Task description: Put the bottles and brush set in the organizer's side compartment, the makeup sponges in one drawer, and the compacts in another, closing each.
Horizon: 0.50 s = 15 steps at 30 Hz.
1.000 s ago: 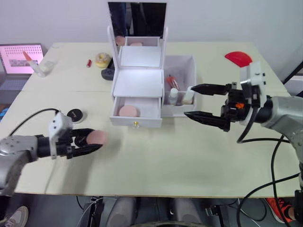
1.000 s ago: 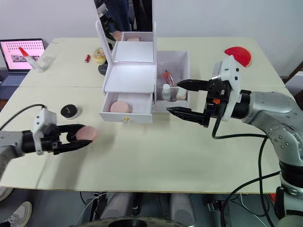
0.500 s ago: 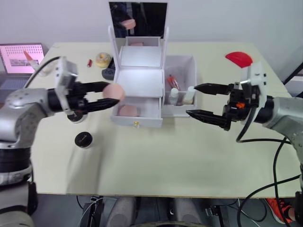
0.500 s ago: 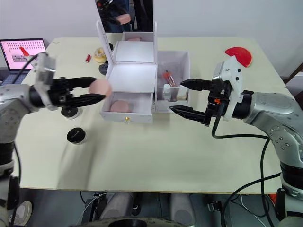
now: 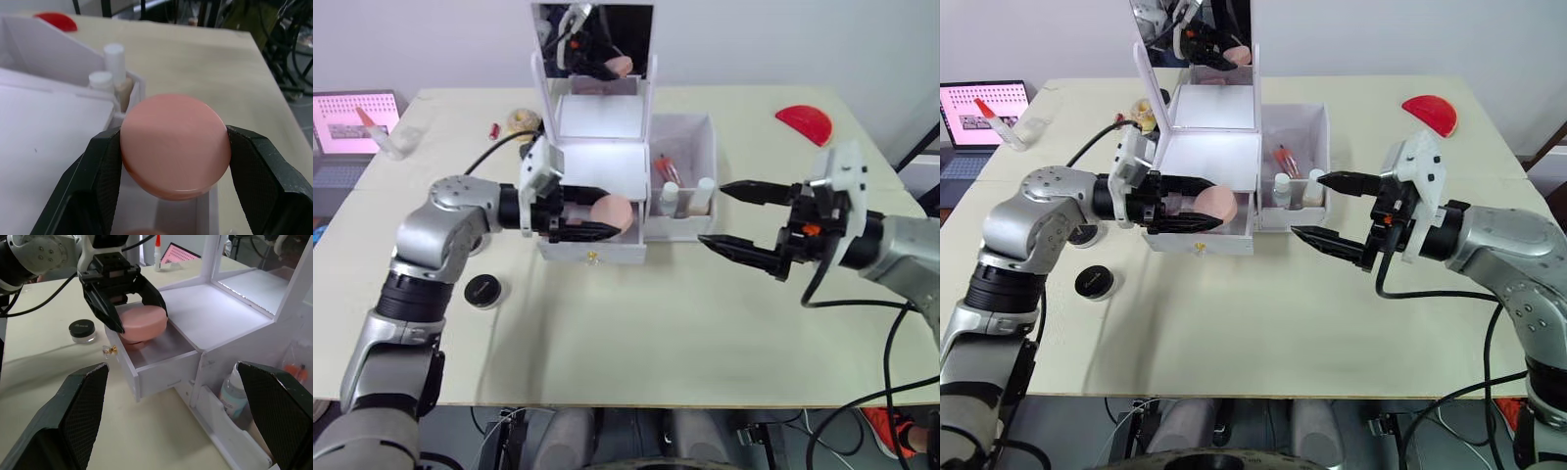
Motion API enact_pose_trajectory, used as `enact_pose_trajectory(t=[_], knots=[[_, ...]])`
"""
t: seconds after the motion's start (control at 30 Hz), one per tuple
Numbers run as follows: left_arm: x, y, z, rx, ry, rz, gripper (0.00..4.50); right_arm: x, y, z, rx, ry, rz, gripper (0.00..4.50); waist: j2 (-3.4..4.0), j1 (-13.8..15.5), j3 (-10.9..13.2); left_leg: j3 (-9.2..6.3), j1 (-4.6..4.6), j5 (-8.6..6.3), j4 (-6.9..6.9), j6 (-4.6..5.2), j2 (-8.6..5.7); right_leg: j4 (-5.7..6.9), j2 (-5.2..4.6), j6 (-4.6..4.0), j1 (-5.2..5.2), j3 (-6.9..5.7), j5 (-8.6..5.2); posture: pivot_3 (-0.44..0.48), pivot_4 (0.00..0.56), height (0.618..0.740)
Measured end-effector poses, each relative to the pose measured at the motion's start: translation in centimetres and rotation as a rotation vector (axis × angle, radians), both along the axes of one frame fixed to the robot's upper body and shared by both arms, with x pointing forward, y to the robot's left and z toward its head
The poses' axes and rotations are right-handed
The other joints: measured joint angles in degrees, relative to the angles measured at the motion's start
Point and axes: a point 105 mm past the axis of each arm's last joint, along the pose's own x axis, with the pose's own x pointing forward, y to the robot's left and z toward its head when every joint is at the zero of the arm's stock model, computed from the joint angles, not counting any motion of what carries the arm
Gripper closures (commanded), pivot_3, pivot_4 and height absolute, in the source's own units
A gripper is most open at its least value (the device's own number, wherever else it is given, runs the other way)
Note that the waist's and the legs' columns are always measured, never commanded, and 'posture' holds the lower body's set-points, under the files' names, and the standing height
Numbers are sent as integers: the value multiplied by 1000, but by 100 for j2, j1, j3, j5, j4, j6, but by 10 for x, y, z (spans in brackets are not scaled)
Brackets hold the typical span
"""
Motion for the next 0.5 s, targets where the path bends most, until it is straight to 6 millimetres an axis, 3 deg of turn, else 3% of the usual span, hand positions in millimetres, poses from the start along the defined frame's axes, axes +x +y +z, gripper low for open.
enact_pose_trajectory(t=[0.47,0.5], knots=[[3,-3,-5,12,-17,-20,1846,-3,0,4,19,-12,-19,0,0,20,0,-1,0,0,2,0,0,1,1,0,0,0,0,0,150,740],[3,-4,-5,11,-17,-21,1346,-3,0,4,20,-12,-20,0,0,21,0,-1,0,0,2,0,0,1,1,0,1,0,0,0,150,740]])
